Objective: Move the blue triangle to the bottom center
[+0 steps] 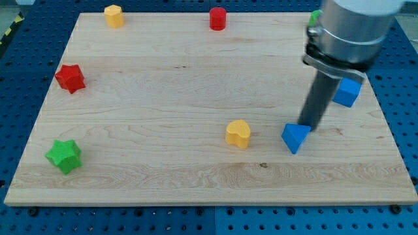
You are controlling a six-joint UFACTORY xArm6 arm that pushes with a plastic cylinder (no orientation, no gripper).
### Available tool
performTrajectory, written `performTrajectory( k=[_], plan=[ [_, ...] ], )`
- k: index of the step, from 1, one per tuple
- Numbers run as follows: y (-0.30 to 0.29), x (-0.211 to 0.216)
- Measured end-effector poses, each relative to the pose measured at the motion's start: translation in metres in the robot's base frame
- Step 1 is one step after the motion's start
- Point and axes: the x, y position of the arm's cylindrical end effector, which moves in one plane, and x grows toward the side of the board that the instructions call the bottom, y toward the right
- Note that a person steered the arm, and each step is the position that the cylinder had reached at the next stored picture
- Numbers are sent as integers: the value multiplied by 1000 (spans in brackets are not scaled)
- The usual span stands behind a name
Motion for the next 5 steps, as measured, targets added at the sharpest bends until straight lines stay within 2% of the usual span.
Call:
performTrajectory(
  k=[3, 5],
  plan=[
    [-4, 11],
    [-36, 27]
  ],
)
